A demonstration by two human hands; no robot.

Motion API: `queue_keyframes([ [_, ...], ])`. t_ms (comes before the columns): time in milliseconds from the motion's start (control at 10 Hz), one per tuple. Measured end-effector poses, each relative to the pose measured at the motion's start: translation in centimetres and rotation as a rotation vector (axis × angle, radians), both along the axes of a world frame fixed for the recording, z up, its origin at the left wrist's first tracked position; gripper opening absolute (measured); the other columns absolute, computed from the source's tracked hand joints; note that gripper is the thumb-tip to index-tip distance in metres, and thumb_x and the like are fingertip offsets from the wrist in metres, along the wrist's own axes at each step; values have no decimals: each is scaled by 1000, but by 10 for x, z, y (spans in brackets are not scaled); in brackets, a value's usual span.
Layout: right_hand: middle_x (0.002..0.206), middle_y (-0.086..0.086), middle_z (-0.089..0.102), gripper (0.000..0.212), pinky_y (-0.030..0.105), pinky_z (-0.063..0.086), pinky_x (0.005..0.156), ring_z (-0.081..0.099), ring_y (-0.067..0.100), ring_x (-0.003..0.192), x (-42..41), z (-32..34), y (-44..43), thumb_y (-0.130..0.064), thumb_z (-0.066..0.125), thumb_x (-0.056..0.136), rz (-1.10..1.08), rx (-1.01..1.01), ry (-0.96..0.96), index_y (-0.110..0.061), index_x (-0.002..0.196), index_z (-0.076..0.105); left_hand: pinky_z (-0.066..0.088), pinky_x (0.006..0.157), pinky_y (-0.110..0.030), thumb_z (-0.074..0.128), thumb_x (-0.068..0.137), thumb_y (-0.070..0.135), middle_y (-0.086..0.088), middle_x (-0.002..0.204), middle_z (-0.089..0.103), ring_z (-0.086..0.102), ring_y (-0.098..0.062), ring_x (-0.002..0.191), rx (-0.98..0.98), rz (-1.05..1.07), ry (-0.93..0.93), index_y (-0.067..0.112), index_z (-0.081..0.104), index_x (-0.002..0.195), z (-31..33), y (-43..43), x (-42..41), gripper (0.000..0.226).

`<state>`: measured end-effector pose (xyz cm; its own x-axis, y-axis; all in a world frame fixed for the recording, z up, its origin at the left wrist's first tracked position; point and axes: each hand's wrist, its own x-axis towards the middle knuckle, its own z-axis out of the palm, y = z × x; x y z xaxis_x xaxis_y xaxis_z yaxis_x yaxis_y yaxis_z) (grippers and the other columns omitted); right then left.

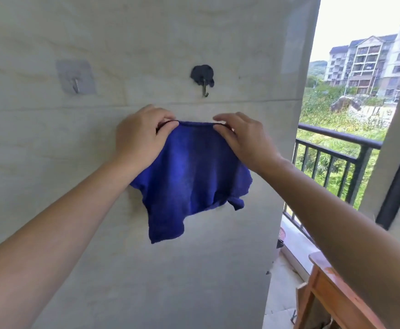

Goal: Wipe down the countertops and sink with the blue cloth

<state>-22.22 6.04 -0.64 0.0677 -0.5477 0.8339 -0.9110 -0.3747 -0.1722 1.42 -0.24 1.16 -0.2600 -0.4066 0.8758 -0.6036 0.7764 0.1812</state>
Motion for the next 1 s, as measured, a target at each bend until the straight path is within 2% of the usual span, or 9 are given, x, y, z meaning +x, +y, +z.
queue_keyframes([
  [100, 94, 1, 67, 26, 41, 54, 68, 65, 29, 77, -3, 35, -9, -39, 52, 102, -99, -243, 99, -24, 114, 69, 40, 63, -31, 58, 95, 38, 1, 88, 64, 60, -22, 86, -234, 107, 27, 24, 74, 97, 37, -4, -12, 21],
  [200, 87, 3, 66, 25, 41, 52, 59, 64, 33, 69, -6, 66, -20, -36, 52, 100, -188, -421, 28, -19, 103, 71, 38, 63, -34, 54, 96, 41, -3, 91, 63, 57, -26, 92, -311, 169, 98, 21, 72, 95, 64, -10, -25, 27],
  [300, 91, 7, 66, 24, 42, 51, 64, 64, 35, 74, -11, 74, -32, -32, 54, 99, -237, -383, -4, -15, 101, 71, 37, 66, -36, 56, 94, 40, -6, 89, 64, 55, -31, 92, -341, 205, 80, 20, 73, 91, 69, -15, -41, 26],
  [400, 100, 10, 63, 26, 45, 52, 67, 64, 37, 80, -20, 51, -35, -32, 52, 100, -176, -204, 66, -14, 107, 69, 40, 65, -40, 58, 93, 36, -8, 80, 66, 55, -34, 85, -334, 223, -24, 17, 74, 86, 44, -21, -51, 26],
  [600, 99, 9, 58, 34, 40, 55, 69, 63, 33, 76, -12, -16, -28, -21, 53, 98, -43, -78, -1, -15, 130, 63, 41, 56, -34, 63, 92, 26, -3, 77, 65, 57, -29, 78, -308, 203, 66, 14, 70, 81, -10, -20, -65, 17],
  [700, 97, 3, 50, 41, 37, 52, 69, 58, 30, 73, -6, -38, -20, -12, 53, 93, -35, 13, -44, -18, 133, 62, 41, 58, -35, 61, 92, 23, -4, 81, 64, 57, -30, 83, -252, 201, 79, 14, 69, 87, -16, -16, -72, 13],
  [800, 99, 9, 56, 30, 40, 52, 66, 59, 35, 72, -16, -75, -4, -7, 58, 90, -72, 193, 30, -16, 116, 70, 41, 60, -37, 61, 87, 15, -8, 87, 60, 53, -32, 84, -236, 203, -17, 12, 68, 98, -49, -10, -66, 14],
  [900, 104, 3, 63, 23, 30, 43, 61, 65, 31, 79, -25, -118, 24, -17, 59, 94, -147, 298, 90, -22, 112, 73, 43, 60, -40, 52, 82, 18, -10, 88, 54, 49, -33, 80, -159, 144, -197, 8, 65, 96, -122, -2, -45, 21],
  [1000, 113, -11, 62, 28, 31, 52, 69, 67, 11, 88, -32, -140, 50, -37, 55, 99, -158, 411, 93, -36, 125, 66, 49, 60, -38, 46, 85, 33, -6, 94, 58, 50, -30, 88, 54, 147, -390, 15, 70, 103, -230, 29, -17, 35],
])
